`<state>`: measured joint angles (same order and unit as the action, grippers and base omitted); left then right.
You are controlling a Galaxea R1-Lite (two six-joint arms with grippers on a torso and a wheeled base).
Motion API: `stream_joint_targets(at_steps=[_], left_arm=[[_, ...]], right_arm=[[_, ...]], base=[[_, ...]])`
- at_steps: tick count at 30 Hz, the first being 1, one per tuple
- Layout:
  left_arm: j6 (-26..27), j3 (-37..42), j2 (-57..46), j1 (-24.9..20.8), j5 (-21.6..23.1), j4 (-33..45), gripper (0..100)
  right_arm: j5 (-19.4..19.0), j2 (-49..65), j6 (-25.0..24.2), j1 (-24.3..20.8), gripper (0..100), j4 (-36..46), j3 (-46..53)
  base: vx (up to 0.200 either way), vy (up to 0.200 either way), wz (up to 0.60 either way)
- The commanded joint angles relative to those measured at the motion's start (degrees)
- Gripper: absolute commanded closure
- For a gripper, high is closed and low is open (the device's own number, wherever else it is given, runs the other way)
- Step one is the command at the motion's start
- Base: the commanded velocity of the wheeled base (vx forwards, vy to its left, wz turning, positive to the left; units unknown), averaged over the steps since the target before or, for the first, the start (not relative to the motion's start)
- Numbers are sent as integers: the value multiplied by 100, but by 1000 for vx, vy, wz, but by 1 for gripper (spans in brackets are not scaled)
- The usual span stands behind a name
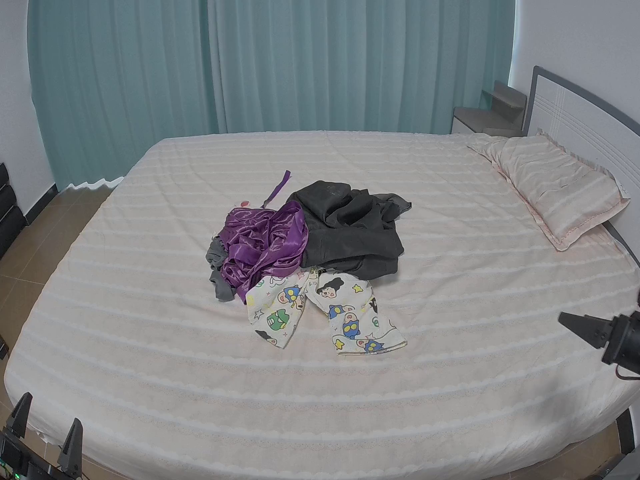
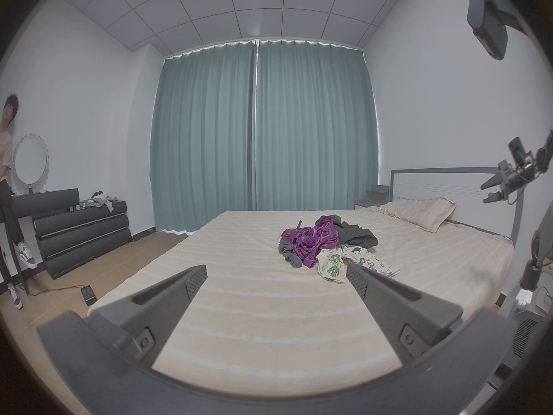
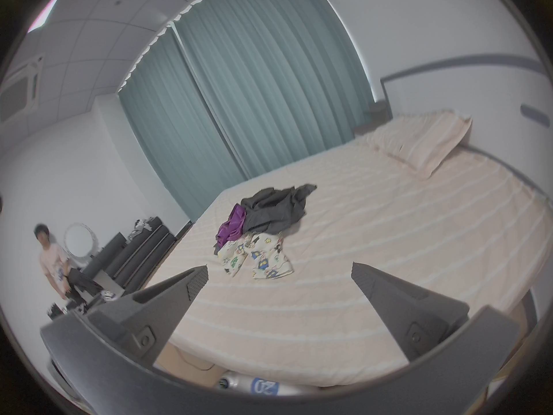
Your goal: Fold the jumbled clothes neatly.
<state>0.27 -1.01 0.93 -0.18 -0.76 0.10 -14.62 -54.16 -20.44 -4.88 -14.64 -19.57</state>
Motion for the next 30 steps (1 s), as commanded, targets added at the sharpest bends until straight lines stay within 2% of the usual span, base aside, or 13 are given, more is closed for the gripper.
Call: stream_joint_targets(at_steps=[1,6,13,23,30], left_arm=[[0,101,-93,1,5,-1,0],[0,101,-93,1,-4,-1,0],[0,101,-93,1,-4,-1,0],[0,101,-93,1,-4,-1,0],[0,101,-93,1,-4,-1,0]], right_arm=[[-287,-3302,-1348,-945,0,-1190,-733],[-208,-4445,-1972,-1349,0,-1726,-1295],[460,-5843,-2473,-1674,0,-2078,-2016],[1049,-7451,-2737,-2061,0,-2702,-2904],[1295,-8022,-2719,-2202,0,-2702,-3563]], base=[[0,0,0],[0,0,0],[0,0,0],[0,0,0],[0,0,0]])
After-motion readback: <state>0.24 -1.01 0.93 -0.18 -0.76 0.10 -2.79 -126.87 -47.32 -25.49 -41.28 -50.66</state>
